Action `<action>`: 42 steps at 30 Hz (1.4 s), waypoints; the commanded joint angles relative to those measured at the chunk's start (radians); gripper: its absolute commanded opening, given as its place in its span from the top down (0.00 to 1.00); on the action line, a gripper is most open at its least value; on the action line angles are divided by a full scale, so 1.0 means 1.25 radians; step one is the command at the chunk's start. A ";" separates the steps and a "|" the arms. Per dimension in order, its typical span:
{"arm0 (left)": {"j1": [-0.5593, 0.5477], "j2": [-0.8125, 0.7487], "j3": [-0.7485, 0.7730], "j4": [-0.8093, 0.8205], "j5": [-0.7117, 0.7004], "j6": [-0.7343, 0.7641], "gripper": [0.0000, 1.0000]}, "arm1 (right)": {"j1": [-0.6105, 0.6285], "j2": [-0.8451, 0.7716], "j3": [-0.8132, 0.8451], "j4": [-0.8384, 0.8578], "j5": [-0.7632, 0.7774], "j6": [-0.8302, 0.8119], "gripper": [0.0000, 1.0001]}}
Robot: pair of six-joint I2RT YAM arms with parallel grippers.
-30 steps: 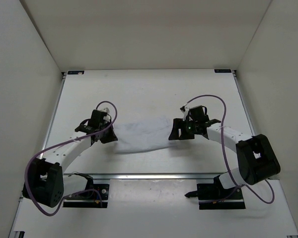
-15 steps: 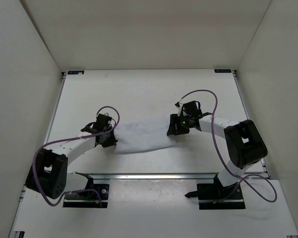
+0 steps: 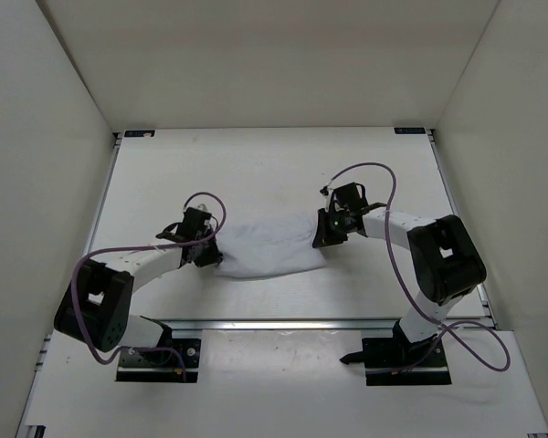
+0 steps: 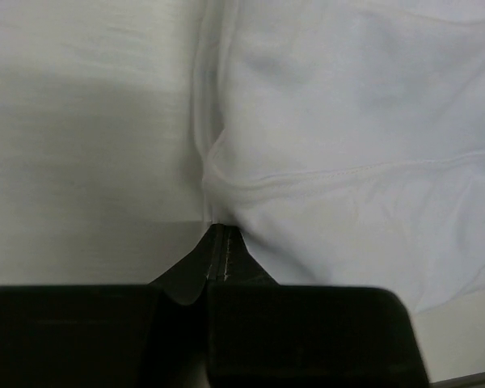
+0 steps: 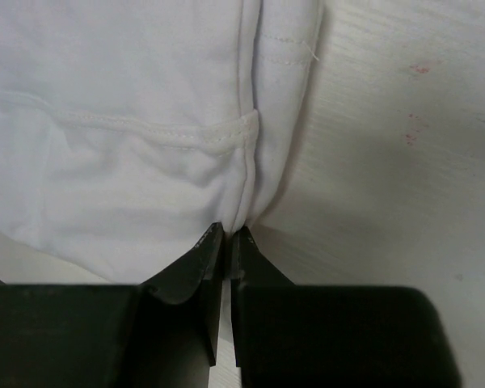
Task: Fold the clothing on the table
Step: Fold the skirt
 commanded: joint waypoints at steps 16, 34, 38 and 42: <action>-0.144 0.294 0.178 0.101 0.149 -0.043 1.00 | 0.122 -0.075 0.278 -0.132 0.015 -0.013 1.00; -0.126 0.245 0.130 0.117 0.217 -0.048 1.00 | 0.227 0.027 0.237 -0.032 0.023 0.059 1.00; -0.130 0.211 0.103 0.111 0.226 -0.050 1.00 | 0.229 0.054 0.251 -0.020 0.022 0.072 1.00; -0.121 0.205 0.091 0.111 0.240 -0.051 1.00 | 0.226 0.062 0.274 -0.006 -0.055 0.090 0.62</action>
